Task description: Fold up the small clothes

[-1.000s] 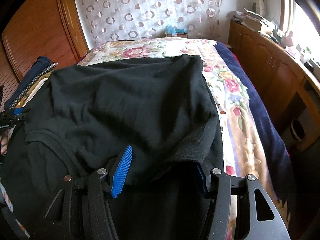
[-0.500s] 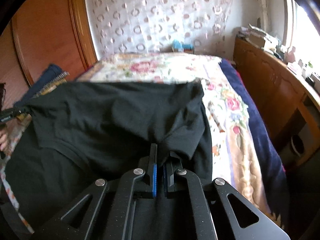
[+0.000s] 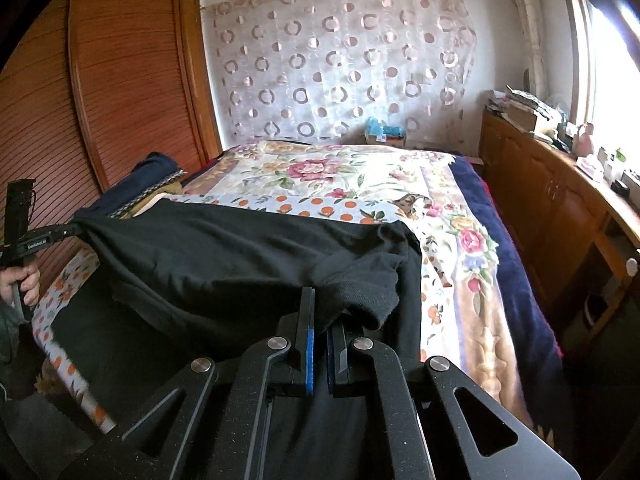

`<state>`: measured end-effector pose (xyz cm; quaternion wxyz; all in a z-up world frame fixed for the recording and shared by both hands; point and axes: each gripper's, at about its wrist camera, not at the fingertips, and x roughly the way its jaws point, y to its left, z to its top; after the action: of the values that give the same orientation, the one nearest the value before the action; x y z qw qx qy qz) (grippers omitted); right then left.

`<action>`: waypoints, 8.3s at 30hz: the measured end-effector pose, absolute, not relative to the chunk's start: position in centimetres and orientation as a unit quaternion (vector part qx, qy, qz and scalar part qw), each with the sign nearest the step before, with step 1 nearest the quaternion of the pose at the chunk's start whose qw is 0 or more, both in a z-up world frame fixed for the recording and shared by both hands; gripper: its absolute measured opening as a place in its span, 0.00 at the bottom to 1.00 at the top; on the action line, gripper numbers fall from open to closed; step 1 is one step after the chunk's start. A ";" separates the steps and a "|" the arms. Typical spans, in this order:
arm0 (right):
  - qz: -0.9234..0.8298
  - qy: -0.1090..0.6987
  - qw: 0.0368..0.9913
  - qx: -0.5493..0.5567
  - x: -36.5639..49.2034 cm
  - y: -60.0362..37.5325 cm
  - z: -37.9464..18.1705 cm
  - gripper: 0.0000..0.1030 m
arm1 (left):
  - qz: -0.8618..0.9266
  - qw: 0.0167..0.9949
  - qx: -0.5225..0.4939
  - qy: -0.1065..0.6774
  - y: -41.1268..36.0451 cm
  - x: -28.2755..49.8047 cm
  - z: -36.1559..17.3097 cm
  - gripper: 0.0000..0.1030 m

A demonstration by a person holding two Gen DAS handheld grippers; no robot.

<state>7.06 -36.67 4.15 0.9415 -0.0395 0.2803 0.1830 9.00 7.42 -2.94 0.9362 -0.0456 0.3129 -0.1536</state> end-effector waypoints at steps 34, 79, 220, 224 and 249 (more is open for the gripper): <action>0.151 0.287 0.942 -0.083 3.0 -35.8 4.2 0.09 | -0.125 0.923 -0.027 0.362 7.5 1.5 -6.7 0.10; 0.200 0.345 0.912 -0.100 11.5 -28.1 -7.2 0.74 | -0.081 0.910 -0.073 0.400 9.4 3.2 -11.2 0.76; 0.167 0.303 0.936 -0.070 5.7 -35.6 0.0 0.08 | -0.203 0.927 -0.012 0.316 -2.1 6.6 -4.9 0.70; 0.152 0.329 0.930 -0.065 5.4 -36.7 -2.3 0.08 | -0.202 0.927 -0.012 0.315 -2.2 6.6 -4.9 0.70; 0.207 0.295 0.928 -0.098 5.3 -31.2 0.1 0.63 | -0.194 0.932 -0.024 0.306 -1.5 6.1 -4.6 0.70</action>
<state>5.26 -31.21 0.08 0.9276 -0.0978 0.2953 0.2066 6.14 -1.51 -4.63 0.9318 -0.0241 0.3056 -0.1945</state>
